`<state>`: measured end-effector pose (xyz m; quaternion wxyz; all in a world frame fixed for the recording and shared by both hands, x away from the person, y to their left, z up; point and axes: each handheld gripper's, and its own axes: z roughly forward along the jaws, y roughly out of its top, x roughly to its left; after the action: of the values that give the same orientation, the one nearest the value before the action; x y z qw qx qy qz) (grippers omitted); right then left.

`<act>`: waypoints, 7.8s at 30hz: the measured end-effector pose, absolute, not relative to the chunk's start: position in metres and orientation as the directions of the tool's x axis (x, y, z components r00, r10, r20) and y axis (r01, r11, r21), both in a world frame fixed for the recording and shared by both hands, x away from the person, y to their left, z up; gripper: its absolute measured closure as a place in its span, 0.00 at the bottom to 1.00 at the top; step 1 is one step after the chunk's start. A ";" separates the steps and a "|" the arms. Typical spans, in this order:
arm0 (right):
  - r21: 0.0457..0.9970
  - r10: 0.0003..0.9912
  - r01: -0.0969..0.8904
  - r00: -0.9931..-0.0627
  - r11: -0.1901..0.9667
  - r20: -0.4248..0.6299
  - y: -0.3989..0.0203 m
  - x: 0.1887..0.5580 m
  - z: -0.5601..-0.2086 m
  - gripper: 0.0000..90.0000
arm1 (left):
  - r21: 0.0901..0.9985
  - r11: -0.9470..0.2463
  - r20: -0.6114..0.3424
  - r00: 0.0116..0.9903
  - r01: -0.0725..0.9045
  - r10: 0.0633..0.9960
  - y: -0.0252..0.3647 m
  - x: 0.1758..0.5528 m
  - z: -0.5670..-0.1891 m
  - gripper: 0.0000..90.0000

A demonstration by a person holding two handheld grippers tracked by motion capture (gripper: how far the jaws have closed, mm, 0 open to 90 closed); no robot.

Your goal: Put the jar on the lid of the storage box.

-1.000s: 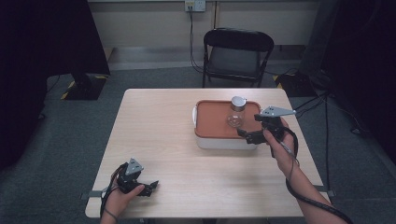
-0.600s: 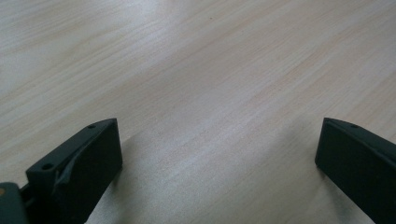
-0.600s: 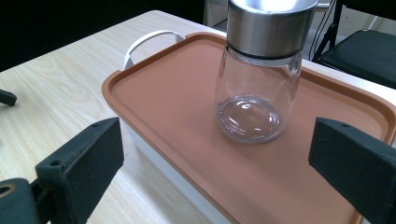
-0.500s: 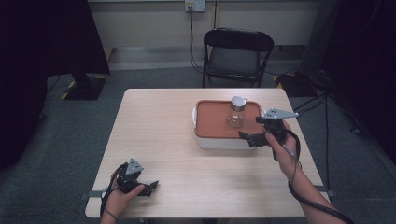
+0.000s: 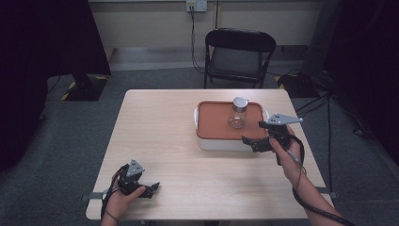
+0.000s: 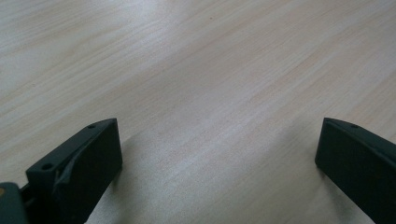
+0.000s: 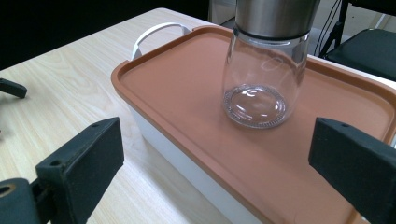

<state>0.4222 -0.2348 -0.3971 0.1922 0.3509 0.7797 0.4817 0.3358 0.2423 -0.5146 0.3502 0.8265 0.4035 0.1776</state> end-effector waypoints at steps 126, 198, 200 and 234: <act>0.859 0.740 0.413 -0.669 0.301 0.062 -0.295 0.377 -0.462 0.02 | 0.722 -0.429 0.011 0.611 0.543 0.791 0.242 0.336 -0.515 0.00; 0.847 0.766 0.455 -0.636 0.276 0.092 -0.343 0.351 -0.485 0.02 | 0.722 -0.429 0.011 0.611 0.543 0.791 0.242 0.336 -0.515 0.00; 0.846 0.771 0.458 -0.630 0.274 0.092 -0.344 0.350 -0.486 0.02 | 0.722 -0.429 0.011 0.611 0.543 0.791 0.242 0.336 -0.515 0.00; 0.829 0.770 0.474 -0.632 0.296 0.087 -0.362 0.334 -0.497 0.02 | 0.722 -0.429 0.011 0.611 0.543 0.791 0.242 0.336 -0.515 0.00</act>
<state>0.3338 -0.3620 -0.4968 0.1670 0.3952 0.7874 0.4427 0.3357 0.2423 -0.5146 0.3500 0.8265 0.4035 0.1776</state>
